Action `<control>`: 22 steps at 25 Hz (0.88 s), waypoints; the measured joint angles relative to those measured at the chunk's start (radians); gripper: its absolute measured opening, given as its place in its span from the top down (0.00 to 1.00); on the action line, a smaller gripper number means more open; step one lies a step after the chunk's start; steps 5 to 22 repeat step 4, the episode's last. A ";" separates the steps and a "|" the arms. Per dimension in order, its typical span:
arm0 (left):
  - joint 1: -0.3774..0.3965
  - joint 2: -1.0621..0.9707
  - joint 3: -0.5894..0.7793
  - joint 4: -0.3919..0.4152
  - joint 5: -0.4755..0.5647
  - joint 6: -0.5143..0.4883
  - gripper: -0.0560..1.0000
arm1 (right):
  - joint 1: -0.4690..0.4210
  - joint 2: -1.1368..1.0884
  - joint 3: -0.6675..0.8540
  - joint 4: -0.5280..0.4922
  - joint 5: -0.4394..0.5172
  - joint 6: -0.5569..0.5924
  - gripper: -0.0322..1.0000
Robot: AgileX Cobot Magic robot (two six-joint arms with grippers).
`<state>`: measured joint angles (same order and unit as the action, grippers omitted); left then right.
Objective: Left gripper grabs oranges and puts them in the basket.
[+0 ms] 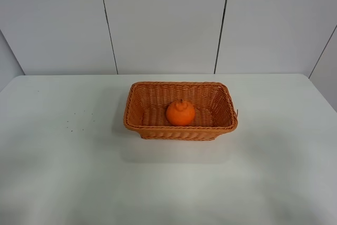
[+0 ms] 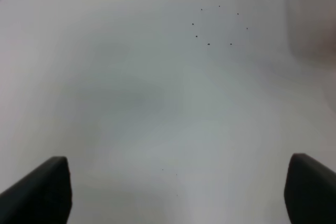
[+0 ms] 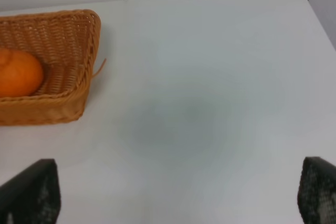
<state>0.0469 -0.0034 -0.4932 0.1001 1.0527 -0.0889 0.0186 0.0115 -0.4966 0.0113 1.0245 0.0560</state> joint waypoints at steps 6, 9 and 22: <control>0.000 0.000 0.000 0.000 0.000 0.000 0.08 | 0.000 0.000 0.000 0.000 0.000 0.000 0.30; 0.000 0.000 0.000 0.000 0.000 0.000 0.08 | 0.000 0.000 0.000 0.000 0.000 0.000 0.30; 0.000 0.000 0.000 0.000 0.000 0.000 0.08 | 0.000 0.000 0.000 0.000 0.000 0.000 0.30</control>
